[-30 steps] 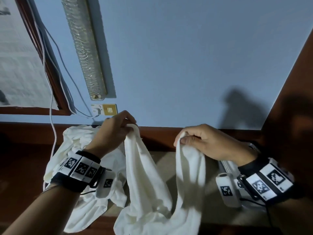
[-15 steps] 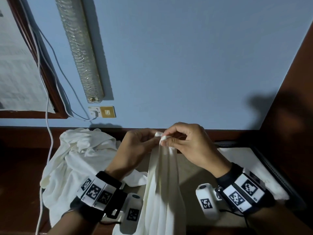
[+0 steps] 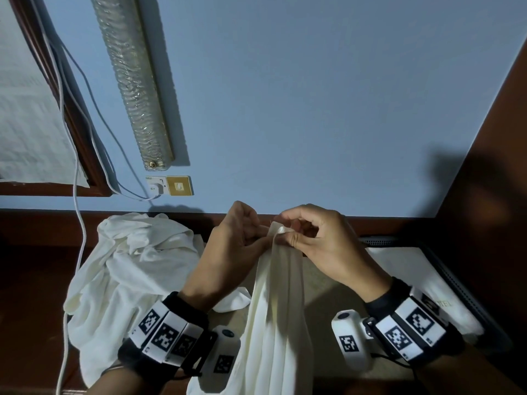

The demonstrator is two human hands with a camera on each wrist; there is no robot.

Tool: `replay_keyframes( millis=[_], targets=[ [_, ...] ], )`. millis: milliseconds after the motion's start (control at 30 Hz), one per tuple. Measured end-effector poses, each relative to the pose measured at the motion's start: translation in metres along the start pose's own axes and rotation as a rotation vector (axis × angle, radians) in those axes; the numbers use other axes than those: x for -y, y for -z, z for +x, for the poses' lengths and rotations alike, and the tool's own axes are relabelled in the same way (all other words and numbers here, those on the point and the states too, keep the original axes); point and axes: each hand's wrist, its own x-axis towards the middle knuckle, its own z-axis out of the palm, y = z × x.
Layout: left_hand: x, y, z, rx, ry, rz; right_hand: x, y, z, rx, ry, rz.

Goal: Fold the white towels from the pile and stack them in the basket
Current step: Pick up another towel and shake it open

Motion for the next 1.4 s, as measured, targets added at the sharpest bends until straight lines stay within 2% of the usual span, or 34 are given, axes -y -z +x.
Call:
replay_keyframes(
  millis=[167,300,367,467,567,733,833,900,1033,1100,1167,1233,1267,1400],
  targets=[
    [0.002,-0.003,-0.003,-0.069,-0.06,0.048,0.004,-0.004,-0.005,-0.033,0.086,-0.044],
    [0.015,-0.011,0.003,-0.169,-0.079,0.166,0.011,-0.009,0.0,-0.213,0.258,-0.109],
    [0.044,-0.008,0.007,-0.165,-0.036,0.327,0.012,0.0,0.009,-0.347,0.259,-0.085],
    [0.105,0.014,0.005,-0.134,0.163,0.479,0.005,0.032,0.026,-0.536,0.158,-0.105],
    [0.159,0.06,-0.011,-0.183,0.338,0.625,-0.016,0.071,0.038,-0.642,0.028,-0.206],
    [0.211,0.162,-0.033,-0.331,0.664,0.784,-0.076,0.115,0.039,-0.657,-0.202,-0.349],
    [0.198,0.201,-0.036,-0.413,0.769,0.829,-0.111,0.124,0.029,-0.602,-0.354,-0.379],
    [0.178,0.213,-0.031,-0.444,0.753,0.803,-0.132,0.126,0.021,-0.528,-0.439,-0.392],
    [0.159,0.24,0.002,-0.379,0.711,0.627,-0.167,0.125,0.01,-0.44,-0.525,-0.442],
    [0.145,0.243,0.017,-0.435,0.632,0.448,-0.176,0.127,0.008,-0.421,-0.535,-0.471],
    [0.123,0.245,0.032,-0.547,0.539,0.322,-0.179,0.13,0.011,-0.425,-0.522,-0.487],
    [0.097,0.247,0.052,-0.545,0.384,0.374,-0.175,0.14,0.022,-0.48,-0.525,-0.468],
    [0.085,0.254,0.063,-0.542,0.331,0.469,-0.171,0.148,0.03,-0.516,-0.527,-0.466],
    [0.003,0.266,0.103,-0.612,0.174,0.715,-0.143,0.194,0.07,-0.612,-0.47,-0.485]
  ],
)
